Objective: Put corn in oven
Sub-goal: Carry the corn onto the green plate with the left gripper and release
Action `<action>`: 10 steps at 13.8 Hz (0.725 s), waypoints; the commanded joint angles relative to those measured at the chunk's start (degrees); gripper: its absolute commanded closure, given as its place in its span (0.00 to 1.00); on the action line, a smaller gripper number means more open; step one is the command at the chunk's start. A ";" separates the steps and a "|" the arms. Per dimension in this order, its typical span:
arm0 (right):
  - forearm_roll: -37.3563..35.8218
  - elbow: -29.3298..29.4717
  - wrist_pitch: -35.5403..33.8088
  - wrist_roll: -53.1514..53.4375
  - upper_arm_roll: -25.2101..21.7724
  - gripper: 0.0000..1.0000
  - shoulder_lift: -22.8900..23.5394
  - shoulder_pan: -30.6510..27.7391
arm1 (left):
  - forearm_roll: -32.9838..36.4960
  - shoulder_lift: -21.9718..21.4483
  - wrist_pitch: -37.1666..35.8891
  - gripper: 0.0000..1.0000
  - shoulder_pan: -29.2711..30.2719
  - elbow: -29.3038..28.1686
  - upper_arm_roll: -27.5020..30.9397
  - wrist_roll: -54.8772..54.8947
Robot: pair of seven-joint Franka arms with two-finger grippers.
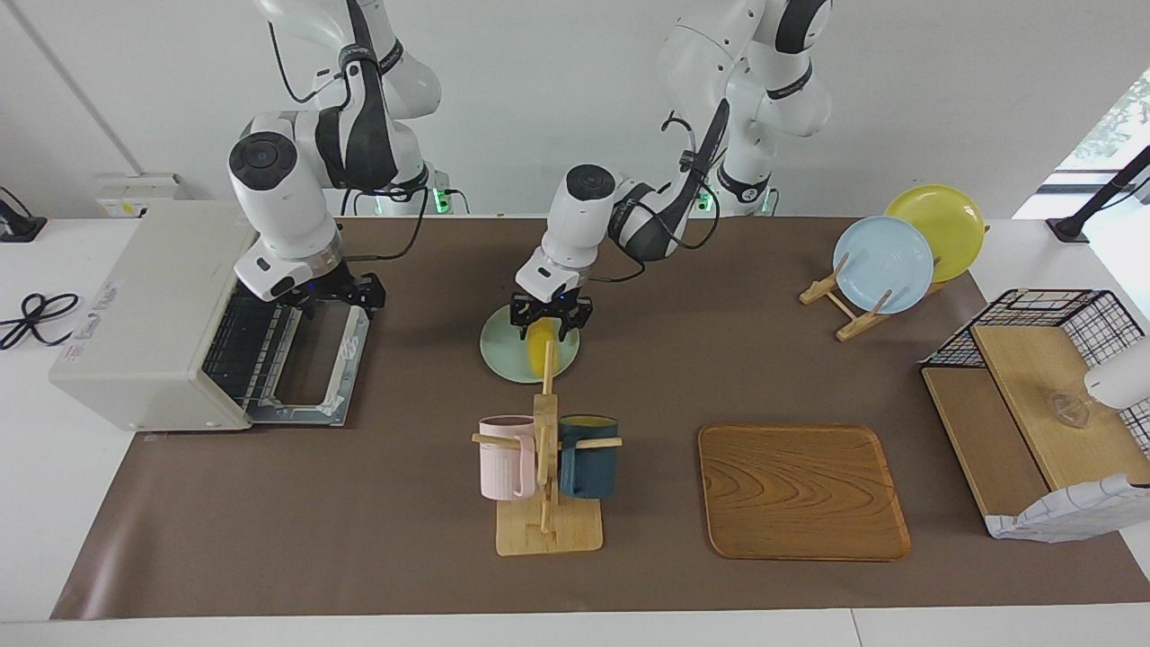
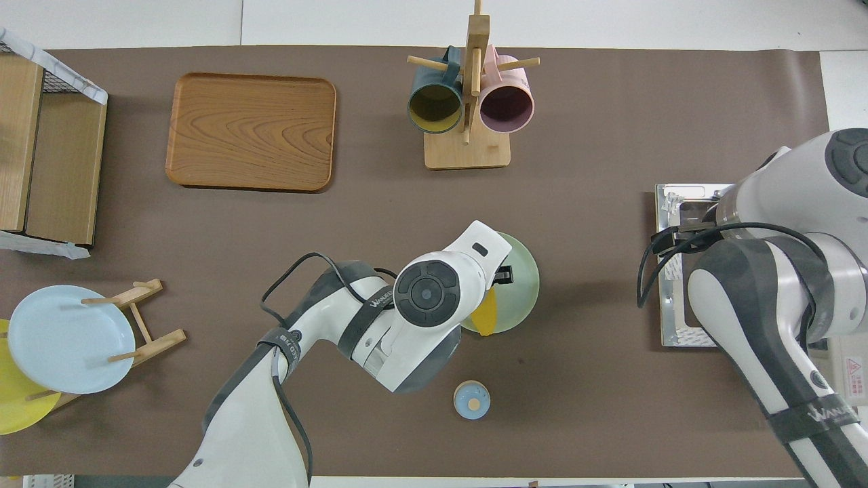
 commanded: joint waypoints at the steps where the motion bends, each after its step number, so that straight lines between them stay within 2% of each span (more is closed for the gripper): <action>1: 0.13 -1.72 1.19 -1.45 0.28 0.00 -1.59 -0.56 | -0.92 -0.93 -2.24 0.00 -0.43 1.08 0.76 0.02; 4: 1.18 -1.63 1.36 -1.10 0.37 0.00 -1.59 -0.21 | -0.75 -6.37 -10.39 0.00 4.64 1.09 0.85 0.98; 5: 4.05 -1.55 3.10 -1.01 0.63 0.00 -1.41 0.31 | -0.66 -7.52 -12.16 0.00 6.58 1.26 0.85 1.68; 8: 5.31 -1.63 4.88 -0.31 0.81 0.00 -1.24 2.68 | -0.48 -10.25 -17.17 0.00 12.03 2.22 0.94 3.43; 10: 6.36 -0.67 5.22 5.71 0.89 0.00 0.42 8.19 | -0.40 -11.31 -23.05 0.00 17.03 4.41 0.94 8.25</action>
